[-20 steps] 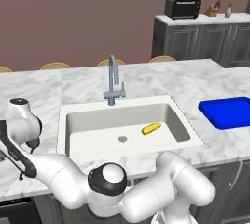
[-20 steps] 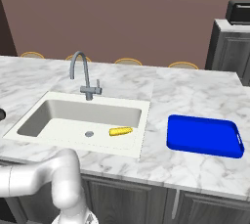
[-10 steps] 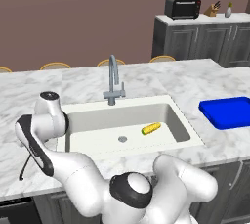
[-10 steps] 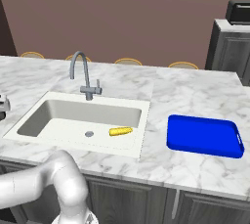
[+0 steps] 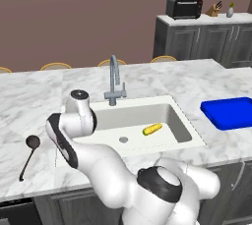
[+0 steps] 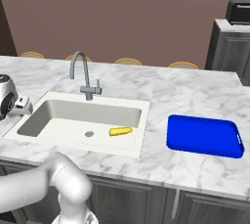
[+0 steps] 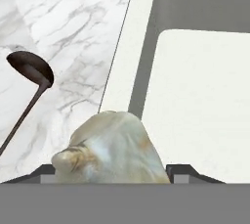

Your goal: Pick up all produce items and place them in the sink. Turn on the sink faucet to wash them. Then turn the sink off and put them in the tray.

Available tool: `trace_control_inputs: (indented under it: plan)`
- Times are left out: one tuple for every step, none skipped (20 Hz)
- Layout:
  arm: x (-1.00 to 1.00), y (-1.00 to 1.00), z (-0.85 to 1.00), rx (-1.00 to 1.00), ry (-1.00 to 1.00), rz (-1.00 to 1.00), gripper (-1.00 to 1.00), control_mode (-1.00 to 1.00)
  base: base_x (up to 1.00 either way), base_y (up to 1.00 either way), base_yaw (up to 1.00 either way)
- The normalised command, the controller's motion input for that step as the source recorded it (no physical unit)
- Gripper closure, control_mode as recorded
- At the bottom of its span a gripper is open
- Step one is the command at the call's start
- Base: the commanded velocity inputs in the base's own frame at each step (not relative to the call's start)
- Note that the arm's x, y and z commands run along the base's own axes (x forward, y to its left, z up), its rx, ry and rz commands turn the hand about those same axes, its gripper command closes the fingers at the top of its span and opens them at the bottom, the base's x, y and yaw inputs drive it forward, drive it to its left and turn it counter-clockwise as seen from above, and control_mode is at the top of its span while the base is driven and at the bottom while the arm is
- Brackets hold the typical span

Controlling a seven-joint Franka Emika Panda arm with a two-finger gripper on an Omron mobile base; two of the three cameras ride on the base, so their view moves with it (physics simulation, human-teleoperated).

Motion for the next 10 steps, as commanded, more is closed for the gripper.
trace_control_inputs:
  plan:
    - [0.14, -0.97, 0.08, 0.00, 0.05, -0.25, 1.00, -1.00, 0.00, 0.00, 0.00]
    - [0.09, -0.96, 0.07, 0.00, 0.05, -0.23, 1.00, -1.00, 0.00, 0.00, 0.00]
    - [0.00, -0.95, 0.03, 0.00, 0.05, -0.20, 1.00, -1.00, 0.00, 0.00, 0.00]
    - [0.00, -0.95, 0.01, 0.00, 0.06, -0.18, 1.00, -1.00, 0.00, 0.00, 0.00]
    - [0.00, -0.96, 0.00, 0.00, 0.07, -0.16, 1.00, -1.00, 0.00, 0.00, 0.00]
    - [0.00, -0.92, 0.00, 0.00, 0.05, -0.15, 1.00, -1.00, 0.00, 0.00, 0.00]
    - [0.00, -0.96, 0.00, 0.00, 0.05, -0.14, 1.00, -1.00, 0.00, 0.00, 0.00]
    - [0.00, -0.97, 0.00, 0.00, 0.05, -0.13, 1.00, -1.00, 0.00, 0.00, 0.00]
    - [0.00, -0.93, 0.00, 0.00, 0.05, -0.13, 1.00, -1.00, 0.00, 0.00, 0.00]
    - [0.00, -0.93, 0.00, 0.00, 0.05, -0.13, 1.00, -1.00, 0.00, 0.00, 0.00]
